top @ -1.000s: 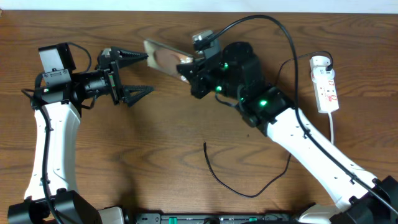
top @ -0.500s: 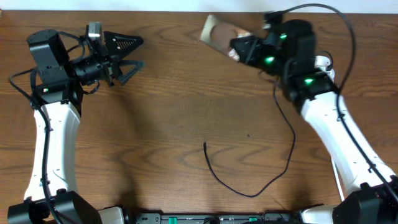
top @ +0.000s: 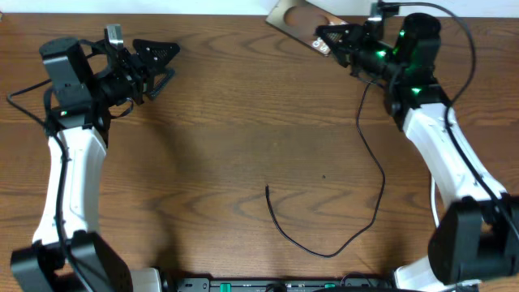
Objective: Plug charger to phone and switch on socket
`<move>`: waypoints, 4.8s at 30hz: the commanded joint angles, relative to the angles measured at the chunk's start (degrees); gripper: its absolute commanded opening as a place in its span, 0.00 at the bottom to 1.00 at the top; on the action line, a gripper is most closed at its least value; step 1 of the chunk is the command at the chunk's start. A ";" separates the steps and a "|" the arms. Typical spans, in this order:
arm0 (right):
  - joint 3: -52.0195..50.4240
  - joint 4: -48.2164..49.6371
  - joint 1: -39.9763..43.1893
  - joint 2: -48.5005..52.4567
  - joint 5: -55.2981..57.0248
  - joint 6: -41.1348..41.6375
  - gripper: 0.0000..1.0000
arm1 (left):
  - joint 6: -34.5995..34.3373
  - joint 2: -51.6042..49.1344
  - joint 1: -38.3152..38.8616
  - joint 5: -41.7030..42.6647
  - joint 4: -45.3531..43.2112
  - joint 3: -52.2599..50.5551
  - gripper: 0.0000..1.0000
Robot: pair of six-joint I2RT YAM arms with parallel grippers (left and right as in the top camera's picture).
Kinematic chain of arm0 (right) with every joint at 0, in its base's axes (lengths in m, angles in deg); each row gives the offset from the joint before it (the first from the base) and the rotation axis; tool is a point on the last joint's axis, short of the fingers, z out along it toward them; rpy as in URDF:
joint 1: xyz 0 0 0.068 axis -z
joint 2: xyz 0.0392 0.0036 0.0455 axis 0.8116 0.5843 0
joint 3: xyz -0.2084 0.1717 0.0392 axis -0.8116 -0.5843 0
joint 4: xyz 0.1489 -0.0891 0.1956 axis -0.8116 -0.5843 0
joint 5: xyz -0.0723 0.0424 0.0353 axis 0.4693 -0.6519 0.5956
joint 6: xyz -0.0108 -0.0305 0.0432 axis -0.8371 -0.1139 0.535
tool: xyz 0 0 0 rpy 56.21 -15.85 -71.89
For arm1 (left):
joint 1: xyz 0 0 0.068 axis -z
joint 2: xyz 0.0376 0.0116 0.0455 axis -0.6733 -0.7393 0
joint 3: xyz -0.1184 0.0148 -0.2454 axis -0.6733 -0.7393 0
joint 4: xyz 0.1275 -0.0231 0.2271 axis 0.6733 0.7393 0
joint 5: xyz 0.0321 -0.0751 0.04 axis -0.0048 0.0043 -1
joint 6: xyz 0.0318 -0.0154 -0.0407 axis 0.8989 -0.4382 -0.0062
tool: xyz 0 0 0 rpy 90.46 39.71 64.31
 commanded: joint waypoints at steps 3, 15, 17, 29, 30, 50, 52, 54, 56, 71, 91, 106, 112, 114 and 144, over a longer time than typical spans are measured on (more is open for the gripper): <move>1.14 11.30 -4.04 5.81 -8.55 14.03 0.01 | 0.20 -3.85 1.14 -0.98 -4.02 -0.85 0.85; 1.16 18.25 -9.70 9.33 -5.92 21.88 0.01 | -8.37 -4.66 1.84 -1.01 -15.26 -0.85 0.97; 1.16 19.30 -10.08 9.33 -5.18 23.12 0.01 | -9.53 -4.66 1.84 -1.20 -15.58 -0.85 0.97; 1.16 19.65 -15.23 9.33 3.65 26.03 0.01 | -16.13 -4.66 6.27 -7.50 -19.65 -0.85 0.97; 1.16 19.91 -15.58 9.33 4.17 26.03 0.01 | -16.94 -4.68 6.73 -8.17 -19.85 -0.85 0.97; 1.16 21.07 -18.88 9.33 10.10 28.33 0.01 | -27.28 -4.68 9.68 -16.00 -20.31 -0.85 0.97; 1.16 21.05 -19.10 9.33 10.05 28.30 0.01 | -27.23 -4.68 10.16 -16.17 -20.31 -0.85 0.97; 1.16 21.07 -19.32 9.33 10.03 28.30 0.01 | -27.26 -4.68 10.49 -16.17 -20.31 -0.85 0.97; 1.16 21.07 -19.58 9.33 9.77 28.28 0.01 | -27.23 -4.68 10.78 -16.20 -20.31 -0.85 0.97; 1.16 21.05 -20.48 9.33 8.44 28.04 0.01 | -27.26 -4.68 10.78 -16.22 -20.55 -0.85 0.54; 1.16 21.07 -21.51 9.33 8.31 28.48 0.01 | -27.19 -4.68 10.80 -17.27 -20.55 -0.85 0.07; 1.16 21.11 -22.23 9.33 8.26 32.81 0.01 | -25.88 -4.68 10.78 -17.64 -23.34 -0.85 0.08; 1.16 21.57 -22.73 9.33 8.04 34.97 0.02 | -25.46 -4.68 10.78 -17.64 -23.32 -0.85 0.08; 1.16 22.18 -22.73 9.33 8.04 34.97 0.01 | -25.46 -4.68 10.78 -17.64 -23.32 -0.85 0.08; 1.16 22.36 -22.73 9.33 7.87 34.71 0.19 | -25.49 -4.68 10.78 -17.46 -23.30 -0.85 0.07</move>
